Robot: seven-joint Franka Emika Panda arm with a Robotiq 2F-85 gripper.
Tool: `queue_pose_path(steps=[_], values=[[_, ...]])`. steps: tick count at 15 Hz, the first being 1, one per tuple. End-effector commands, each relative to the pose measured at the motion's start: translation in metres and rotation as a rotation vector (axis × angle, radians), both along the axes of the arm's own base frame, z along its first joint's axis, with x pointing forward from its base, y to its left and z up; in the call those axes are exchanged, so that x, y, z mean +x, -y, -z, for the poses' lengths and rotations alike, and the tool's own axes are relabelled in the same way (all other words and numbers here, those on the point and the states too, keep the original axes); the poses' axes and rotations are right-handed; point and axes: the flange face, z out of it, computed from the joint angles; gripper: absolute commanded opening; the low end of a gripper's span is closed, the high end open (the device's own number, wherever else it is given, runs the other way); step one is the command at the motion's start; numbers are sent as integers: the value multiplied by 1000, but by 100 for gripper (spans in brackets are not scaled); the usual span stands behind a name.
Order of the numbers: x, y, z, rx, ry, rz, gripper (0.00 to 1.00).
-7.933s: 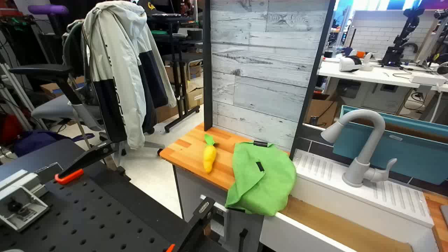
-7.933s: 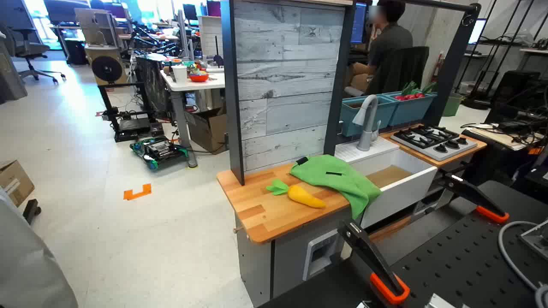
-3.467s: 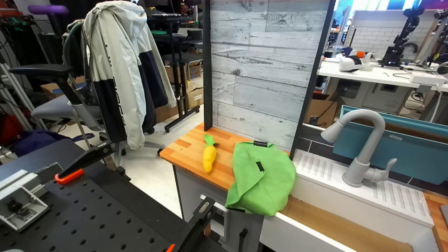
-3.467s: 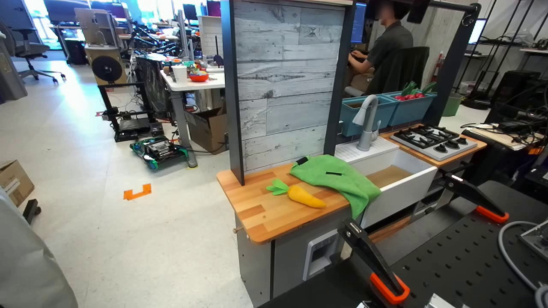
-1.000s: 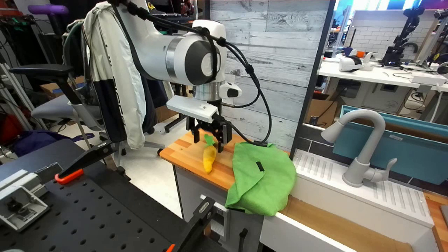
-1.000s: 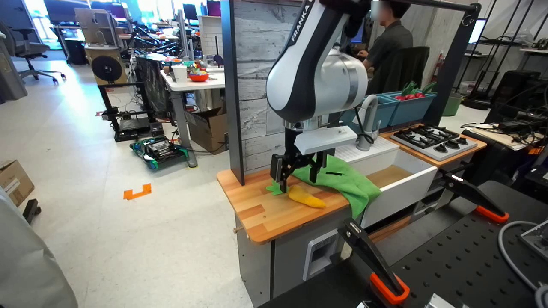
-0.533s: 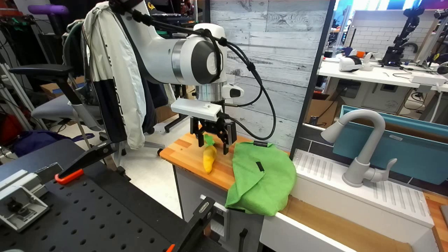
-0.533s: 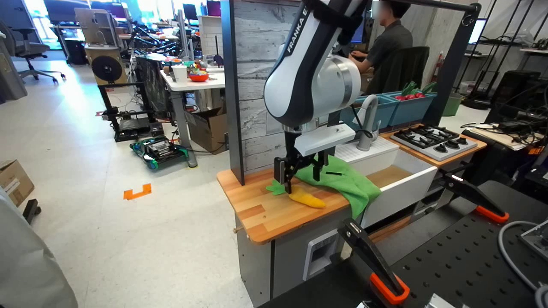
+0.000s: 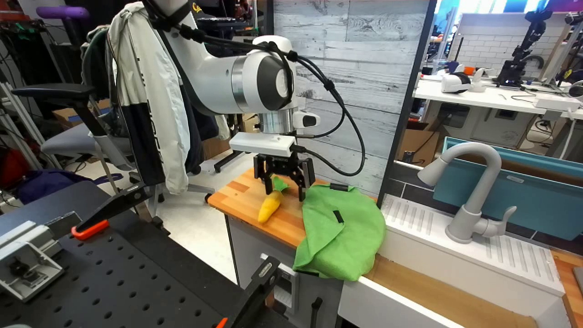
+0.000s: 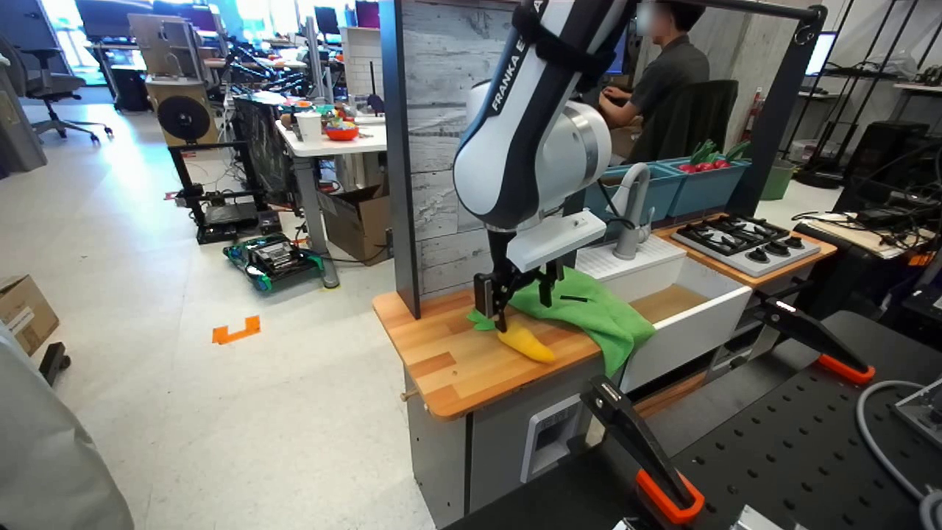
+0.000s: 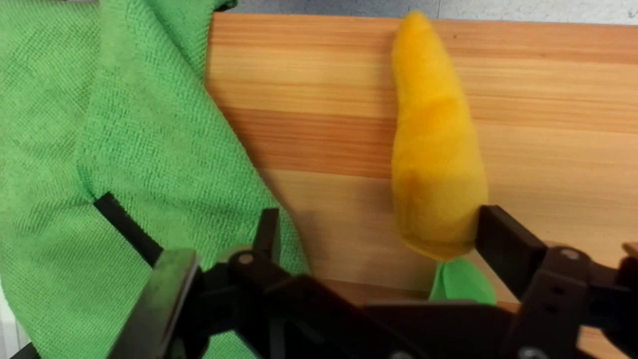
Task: Put the carrot on the green towel.
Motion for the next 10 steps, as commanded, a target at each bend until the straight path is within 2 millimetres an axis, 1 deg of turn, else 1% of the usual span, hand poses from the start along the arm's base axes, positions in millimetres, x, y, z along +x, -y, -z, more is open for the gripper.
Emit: queue_pose_path(steps=[1,5,10], values=[[10,-3,6,-51,-8,-16,74],[13,-5,9,-56,-15,-25,42],[17,-5,10,-51,-19,-26,5]])
